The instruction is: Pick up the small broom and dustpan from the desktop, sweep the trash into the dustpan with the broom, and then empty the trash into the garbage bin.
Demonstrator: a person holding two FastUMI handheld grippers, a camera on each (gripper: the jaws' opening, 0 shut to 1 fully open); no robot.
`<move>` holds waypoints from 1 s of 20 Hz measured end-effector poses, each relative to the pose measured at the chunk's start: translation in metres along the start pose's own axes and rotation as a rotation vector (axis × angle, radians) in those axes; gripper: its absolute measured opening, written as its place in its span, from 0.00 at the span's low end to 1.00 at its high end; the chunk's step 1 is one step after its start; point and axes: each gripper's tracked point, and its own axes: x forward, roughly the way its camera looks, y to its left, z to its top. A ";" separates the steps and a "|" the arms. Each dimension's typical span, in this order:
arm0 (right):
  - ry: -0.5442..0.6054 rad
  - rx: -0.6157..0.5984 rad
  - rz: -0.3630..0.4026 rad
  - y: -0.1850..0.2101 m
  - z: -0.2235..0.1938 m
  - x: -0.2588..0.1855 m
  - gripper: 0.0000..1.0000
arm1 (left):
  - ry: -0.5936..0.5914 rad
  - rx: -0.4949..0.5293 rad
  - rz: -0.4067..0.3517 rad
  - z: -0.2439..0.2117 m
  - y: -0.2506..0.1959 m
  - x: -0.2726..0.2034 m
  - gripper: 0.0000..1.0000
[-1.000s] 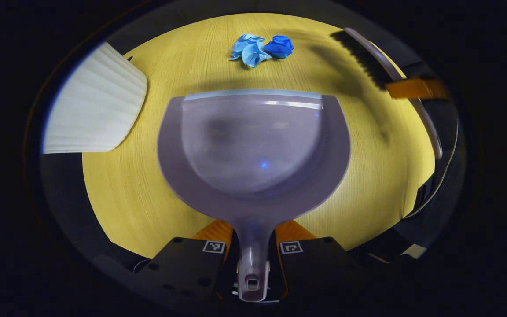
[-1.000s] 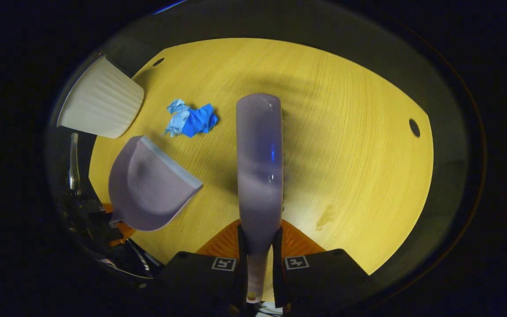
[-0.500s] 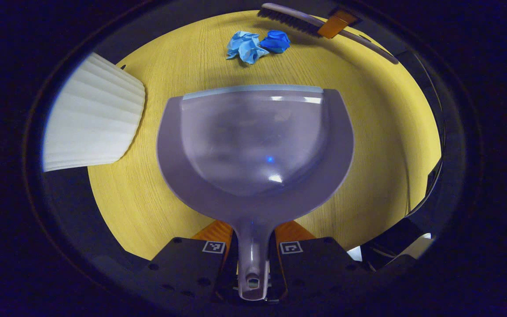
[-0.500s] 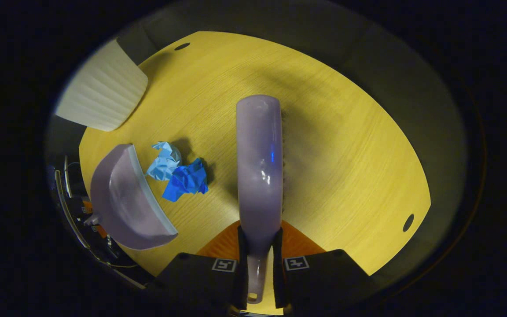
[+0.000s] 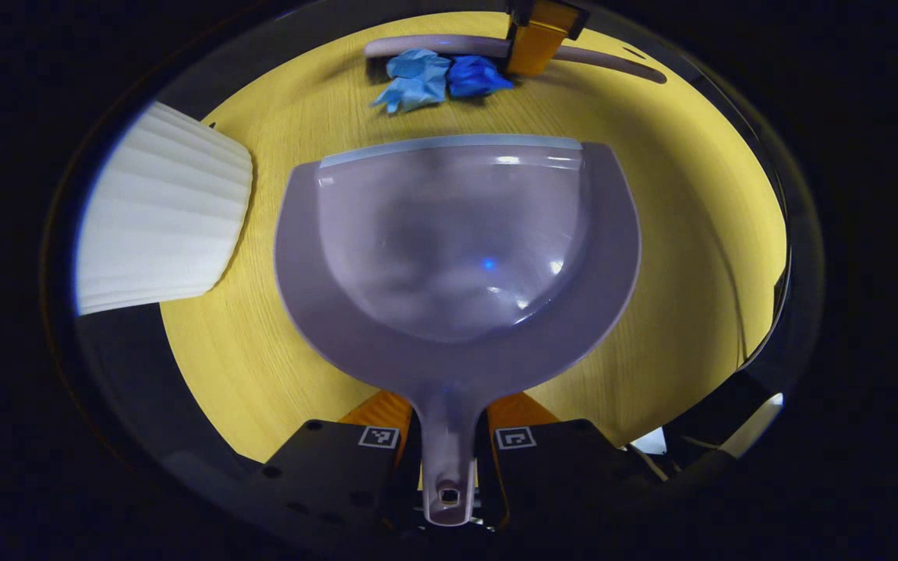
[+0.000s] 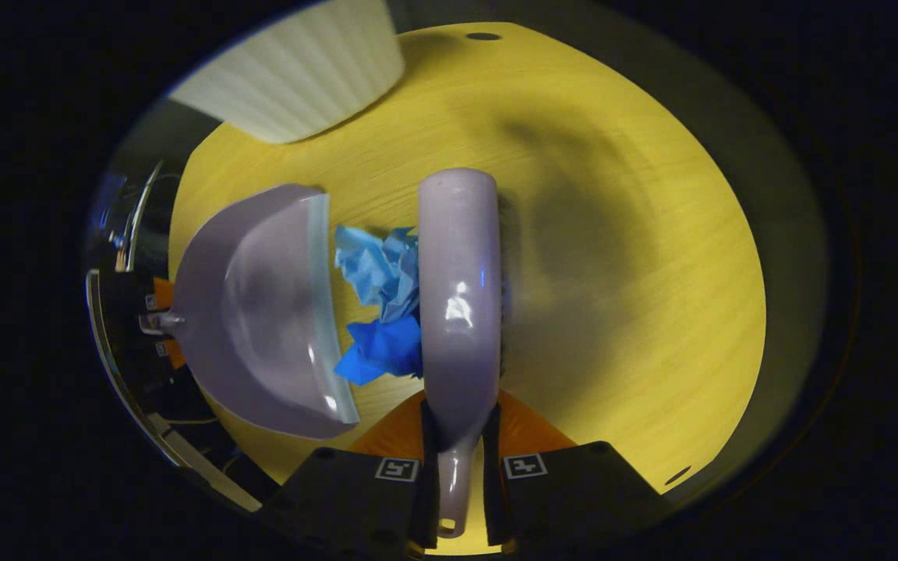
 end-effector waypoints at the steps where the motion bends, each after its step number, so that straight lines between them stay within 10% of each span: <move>1: 0.014 -0.052 0.032 0.007 0.001 -0.003 0.25 | 0.003 0.003 0.002 -0.002 0.000 0.001 0.29; 10: 0.082 -0.173 0.311 0.057 -0.032 -0.035 0.25 | -0.072 0.042 0.041 -0.005 0.003 0.006 0.30; 20: -0.286 0.078 0.147 0.015 -0.043 -0.132 0.25 | -0.276 -0.020 0.058 -0.006 0.000 -0.018 0.29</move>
